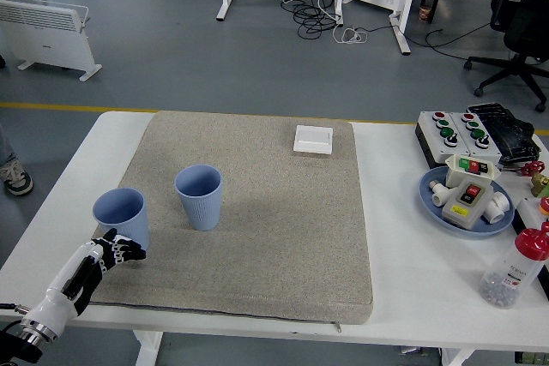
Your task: Push cup pick cup insert cup
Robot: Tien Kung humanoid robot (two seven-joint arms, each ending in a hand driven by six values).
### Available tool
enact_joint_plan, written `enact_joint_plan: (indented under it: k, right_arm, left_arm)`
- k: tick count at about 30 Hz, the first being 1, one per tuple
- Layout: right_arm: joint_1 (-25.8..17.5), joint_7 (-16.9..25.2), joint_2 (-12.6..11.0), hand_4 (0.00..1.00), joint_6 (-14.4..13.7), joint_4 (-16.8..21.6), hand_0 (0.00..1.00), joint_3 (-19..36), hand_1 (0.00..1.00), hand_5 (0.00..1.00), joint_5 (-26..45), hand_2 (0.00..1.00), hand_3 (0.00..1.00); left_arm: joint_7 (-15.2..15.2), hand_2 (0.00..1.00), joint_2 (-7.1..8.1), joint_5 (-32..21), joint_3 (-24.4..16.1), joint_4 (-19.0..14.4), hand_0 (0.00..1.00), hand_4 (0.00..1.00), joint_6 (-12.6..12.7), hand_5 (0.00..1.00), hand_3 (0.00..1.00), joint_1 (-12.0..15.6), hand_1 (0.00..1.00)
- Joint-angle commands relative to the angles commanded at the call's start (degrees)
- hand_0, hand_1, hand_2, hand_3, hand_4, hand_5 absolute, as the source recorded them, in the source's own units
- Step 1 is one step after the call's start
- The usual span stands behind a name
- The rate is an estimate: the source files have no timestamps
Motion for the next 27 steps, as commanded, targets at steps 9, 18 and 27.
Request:
enact_joint_plan:
  k: [9,18,27]
  right_arm:
    - [0.0,0.0,0.0,0.126,0.0,0.0,0.724,-0.1,0.648,0.475,0.1,0.650,0.577]
    - [0.0,0.0,0.1,0.126,0.0,0.0,0.723,0.0,0.648,0.475,0.0,0.650,0.577]
    - [0.0,0.0,0.2,0.126,0.0,0.0,0.724,-0.1,0.648,0.474,0.1,0.650,0.577]
  left_arm:
    - [0.1,0.538,-0.49,1.4,0.2,1.9,0.712,0.562,0.1,0.998,0.494,-1.1,0.558]
    - [0.4,0.536,-0.18,5.1,1.3,4.2,0.717,0.559,0.0,0.998,0.493,-4.3,0.556]
    - [0.5,0.536,0.34,5.8,2.3,5.9,0.717,0.558,-0.1,0.998,0.493,-7.1,0.556]
